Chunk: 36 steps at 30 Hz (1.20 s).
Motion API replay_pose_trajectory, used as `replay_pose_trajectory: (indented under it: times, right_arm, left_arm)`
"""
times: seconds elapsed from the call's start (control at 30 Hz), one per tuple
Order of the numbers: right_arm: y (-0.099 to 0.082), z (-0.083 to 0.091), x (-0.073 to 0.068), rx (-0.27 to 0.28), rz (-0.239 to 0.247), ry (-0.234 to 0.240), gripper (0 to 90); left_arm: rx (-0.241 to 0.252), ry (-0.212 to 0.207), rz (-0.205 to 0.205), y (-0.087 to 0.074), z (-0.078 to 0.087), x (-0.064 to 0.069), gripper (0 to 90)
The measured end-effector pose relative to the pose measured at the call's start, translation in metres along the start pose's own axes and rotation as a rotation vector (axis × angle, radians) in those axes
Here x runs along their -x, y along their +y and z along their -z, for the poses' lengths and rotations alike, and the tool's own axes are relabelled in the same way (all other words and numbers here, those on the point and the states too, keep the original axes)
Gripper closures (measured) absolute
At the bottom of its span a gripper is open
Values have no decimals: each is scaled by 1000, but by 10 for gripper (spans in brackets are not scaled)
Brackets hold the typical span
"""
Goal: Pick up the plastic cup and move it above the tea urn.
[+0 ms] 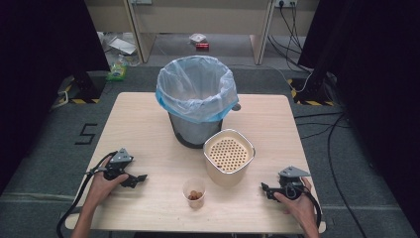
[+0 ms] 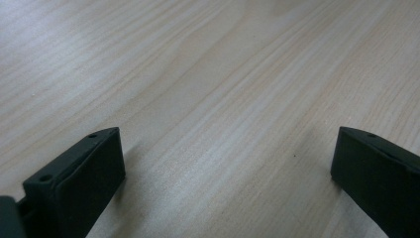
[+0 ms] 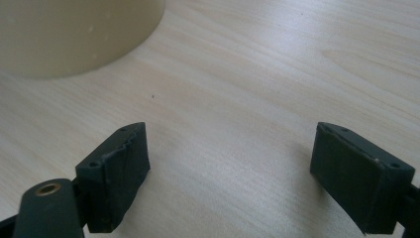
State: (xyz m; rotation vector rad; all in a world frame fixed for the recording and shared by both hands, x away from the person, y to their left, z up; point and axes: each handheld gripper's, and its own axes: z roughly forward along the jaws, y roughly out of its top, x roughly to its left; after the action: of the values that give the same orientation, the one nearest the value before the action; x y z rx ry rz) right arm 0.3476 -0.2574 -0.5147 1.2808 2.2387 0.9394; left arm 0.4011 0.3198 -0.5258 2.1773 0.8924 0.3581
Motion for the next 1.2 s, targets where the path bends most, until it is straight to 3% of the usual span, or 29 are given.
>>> replay_pose_trajectory:
  times: [0.1,0.23,0.5,0.7,1.07,1.2]
  right_arm:
    - [0,0,-4,-4,-24,-18,147]
    - [2,8,-6,-34,-50,-9,238]
    - [0,33,-32,33,-86,7,264]
    - [5,44,-57,77,-43,41,341]
    - [15,51,-112,85,44,193,425]
    - [24,53,-126,103,60,225,461]
  left_arm:
    - [0,0,0,0,0,0,0]
    - [0,0,0,0,0,0,0]
    - [0,0,0,0,0,0,0]
    - [0,0,-2,0,0,0,0]
    - [0,-1,0,0,0,0,0]
    - [0,-1,0,0,0,0,0]
